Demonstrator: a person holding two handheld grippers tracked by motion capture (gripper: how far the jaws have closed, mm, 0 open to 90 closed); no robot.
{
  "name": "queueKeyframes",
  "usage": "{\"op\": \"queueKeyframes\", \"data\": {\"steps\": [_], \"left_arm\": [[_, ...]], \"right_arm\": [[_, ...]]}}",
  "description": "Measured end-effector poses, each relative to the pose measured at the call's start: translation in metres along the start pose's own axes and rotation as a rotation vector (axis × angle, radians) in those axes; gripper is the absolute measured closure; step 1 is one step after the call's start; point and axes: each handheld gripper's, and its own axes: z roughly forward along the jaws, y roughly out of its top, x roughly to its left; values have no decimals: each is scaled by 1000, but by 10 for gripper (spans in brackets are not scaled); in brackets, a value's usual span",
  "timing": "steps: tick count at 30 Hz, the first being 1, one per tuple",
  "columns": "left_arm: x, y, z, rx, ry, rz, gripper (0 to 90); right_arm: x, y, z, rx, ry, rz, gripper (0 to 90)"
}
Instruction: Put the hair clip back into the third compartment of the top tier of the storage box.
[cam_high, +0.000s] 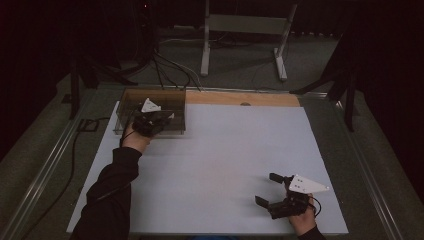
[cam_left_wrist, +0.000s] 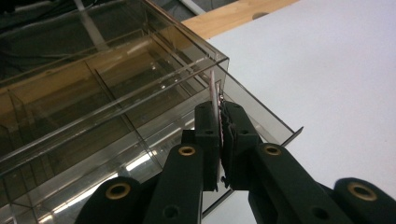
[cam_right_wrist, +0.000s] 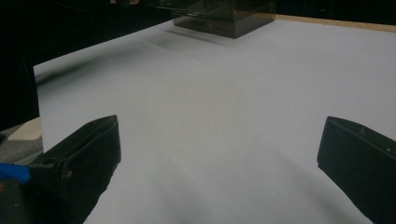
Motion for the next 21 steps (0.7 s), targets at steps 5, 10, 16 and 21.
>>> {"op": "queueKeyframes", "data": {"steps": [5,10,16,21], "left_arm": [[-1,0,5,31,-2,12,866],[-2,1,8,32,13,8,864],[-5,4,5,12,10,4,809],[-8,7,1,-16,6,-11,625]], "right_arm": [[0,0,0,0,1,-1,0],[0,0,0,-1,1,2,0],[0,0,0,1,2,1,0],[0,0,0,-1,2,2,0]]}}
